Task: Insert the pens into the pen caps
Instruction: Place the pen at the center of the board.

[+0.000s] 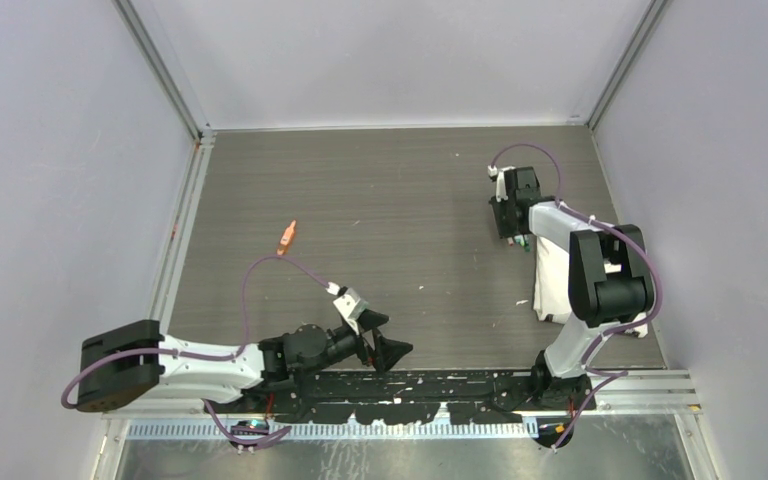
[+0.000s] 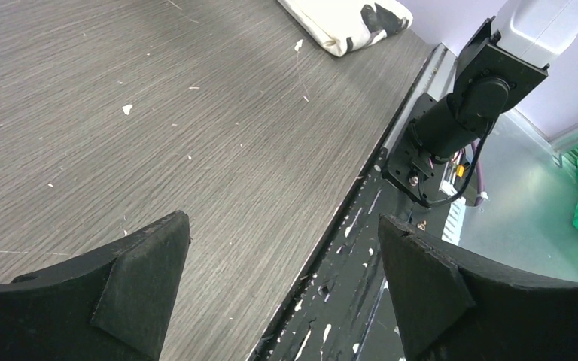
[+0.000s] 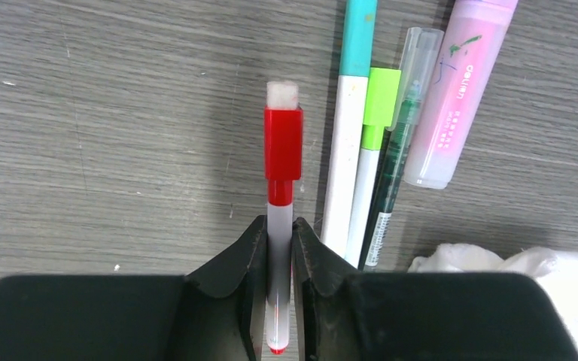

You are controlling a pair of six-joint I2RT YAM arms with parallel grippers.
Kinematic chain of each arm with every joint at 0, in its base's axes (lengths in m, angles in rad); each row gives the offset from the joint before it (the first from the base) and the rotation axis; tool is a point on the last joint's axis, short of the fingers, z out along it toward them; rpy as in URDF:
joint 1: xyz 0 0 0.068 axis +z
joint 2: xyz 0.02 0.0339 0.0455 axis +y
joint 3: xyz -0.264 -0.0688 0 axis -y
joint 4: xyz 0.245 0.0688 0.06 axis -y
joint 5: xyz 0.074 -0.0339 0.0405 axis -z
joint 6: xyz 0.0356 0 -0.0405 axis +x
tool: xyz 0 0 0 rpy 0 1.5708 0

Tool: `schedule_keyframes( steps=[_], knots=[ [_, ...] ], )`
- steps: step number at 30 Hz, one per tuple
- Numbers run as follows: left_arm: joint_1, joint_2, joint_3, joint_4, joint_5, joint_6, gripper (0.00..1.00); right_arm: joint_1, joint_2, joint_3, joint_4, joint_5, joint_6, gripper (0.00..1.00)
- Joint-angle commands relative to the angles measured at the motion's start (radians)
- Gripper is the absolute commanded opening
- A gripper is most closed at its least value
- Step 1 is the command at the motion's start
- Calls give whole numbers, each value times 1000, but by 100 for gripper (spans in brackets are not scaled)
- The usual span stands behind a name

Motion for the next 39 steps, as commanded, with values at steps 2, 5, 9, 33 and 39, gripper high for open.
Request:
schedule_keyframes(
  steps=[2, 5, 9, 33, 39],
  knots=[
    [3, -27, 2, 12, -23, -1, 96, -13, -10, 44, 0, 7, -5, 27],
    [4, -47, 15, -16, -20, 0, 96, -22, -22, 46, -6, -10, -3, 32],
    [30, -89, 70, -137, 5, 4, 96, -36, -44, 65, -35, -46, -1, 37],
    [859, 47, 525, -892, 428, 102, 94, -81, -663, 14, -192, -952, -125, 65],
    [984, 205, 685, -1088, 376, 200, 93, -52, -678, -107, -47, -1162, -99, 100]
  ],
)
